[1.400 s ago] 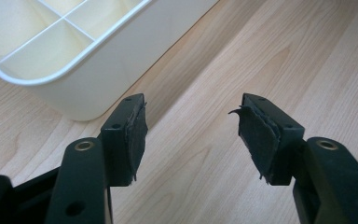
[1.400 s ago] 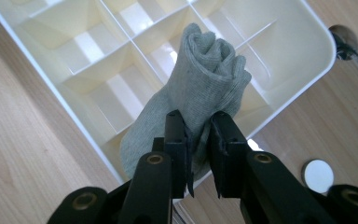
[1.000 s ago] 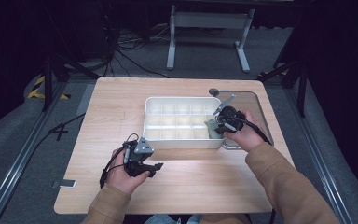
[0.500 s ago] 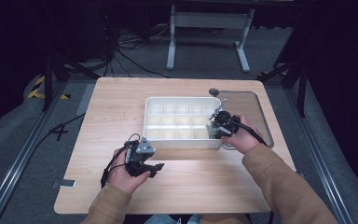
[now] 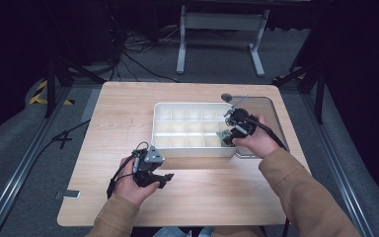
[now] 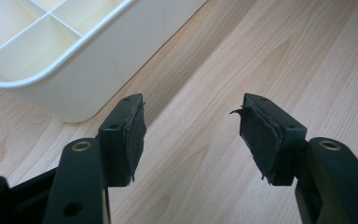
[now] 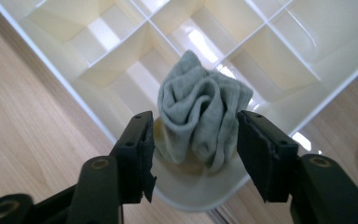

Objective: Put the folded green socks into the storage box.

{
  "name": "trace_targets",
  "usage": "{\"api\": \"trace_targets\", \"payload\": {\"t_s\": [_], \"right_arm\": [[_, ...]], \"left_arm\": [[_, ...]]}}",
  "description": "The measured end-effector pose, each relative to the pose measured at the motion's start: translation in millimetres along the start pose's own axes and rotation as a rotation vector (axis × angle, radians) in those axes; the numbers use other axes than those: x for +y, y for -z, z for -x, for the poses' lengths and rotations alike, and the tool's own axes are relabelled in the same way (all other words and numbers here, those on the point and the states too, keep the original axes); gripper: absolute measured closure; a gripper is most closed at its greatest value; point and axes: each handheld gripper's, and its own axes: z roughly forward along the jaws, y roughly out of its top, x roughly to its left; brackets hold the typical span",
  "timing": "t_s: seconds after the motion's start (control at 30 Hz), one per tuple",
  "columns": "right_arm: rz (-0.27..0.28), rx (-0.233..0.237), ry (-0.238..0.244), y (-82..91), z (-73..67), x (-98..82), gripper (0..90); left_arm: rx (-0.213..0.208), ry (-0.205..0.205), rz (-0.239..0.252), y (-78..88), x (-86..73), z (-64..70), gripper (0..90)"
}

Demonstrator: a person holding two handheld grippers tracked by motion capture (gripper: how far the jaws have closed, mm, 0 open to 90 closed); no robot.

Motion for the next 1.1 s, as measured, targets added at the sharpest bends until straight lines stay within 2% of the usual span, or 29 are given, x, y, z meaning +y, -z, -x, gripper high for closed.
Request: {"api": "trace_targets", "payload": {"t_s": [0.1, 0.13, 0.17, 0.2, 0.23, 0.33, 0.4, 0.43, 0.53, 0.67, 0.7, 0.83, 1.0, 1.07, 1.1], "right_arm": [[-0.008, -0.005, -0.004, -10.0, 0.8, 5.0, 45.7], [-0.008, -0.001, -0.01, -12.7, 2.2, 6.3, 48.5], [-0.004, 0.004, -0.014, -14.0, 3.5, 7.2, 55.9], [-0.004, 0.004, -0.014, -14.0, 3.5, 7.2, 55.9], [0.011, 0.01, -0.008, -13.6, 4.9, 8.2, 71.6], [-0.011, 0.015, 0.006, -13.4, 4.3, 8.7, 75.4], [-0.066, 0.015, 0.017, -15.1, 3.0, 9.0, 76.5], [-0.066, 0.015, 0.017, -15.1, 3.0, 9.0, 76.5], [-0.124, -0.003, 0.022, -21.2, 0.7, 9.2, 77.0], [-0.223, -0.031, 0.031, -43.7, -2.6, 10.9, 77.2], [-0.237, -0.034, 0.03, -47.8, -2.9, 13.2, 77.2], [-0.261, -0.029, 0.026, -51.0, -2.1, 17.2, 77.0], [-0.236, 0.032, -0.026, -50.8, 8.0, 14.0, 74.3], [-0.221, 0.043, -0.029, -49.0, 9.1, 12.4, 70.6], [-0.207, 0.059, -0.045, -47.5, 10.2, 11.3, 67.0]], "left_arm": [[-0.001, -0.012, -0.005, -0.5, 0.2, 0.4, 40.5], [0.001, -0.014, -0.005, -0.4, 0.2, 0.1, 40.5], [-0.002, -0.008, -0.005, -0.4, 0.2, 0.3, 40.4], [-0.002, -0.008, -0.005, -0.4, 0.2, 0.3, 40.3], [0.0, -0.003, -0.003, -0.1, -0.3, -0.2, 40.2], [-0.001, 0.003, 0.0, -0.3, -0.7, -0.4, 40.1], [0.0, 0.005, -0.005, -0.2, -0.5, 0.1, 40.1], [0.0, 0.005, -0.005, -0.2, -0.5, 0.1, 40.1], [-0.005, -0.003, -0.009, -0.9, -0.2, 0.2, 40.1], [-0.001, -0.017, -0.015, -0.5, -0.3, 0.0, 40.2], [-0.001, -0.009, -0.014, -0.5, -0.6, 0.6, 40.1], [-0.001, -0.006, -0.018, -0.3, -1.4, 0.6, 40.2], [-0.005, -0.001, -0.013, -0.2, -1.6, 0.8, 40.1], [-0.002, -0.006, -0.012, 0.3, -1.2, -0.1, 40.1], [-0.003, -0.002, -0.009, 0.2, -0.9, 0.0, 40.1]]}}
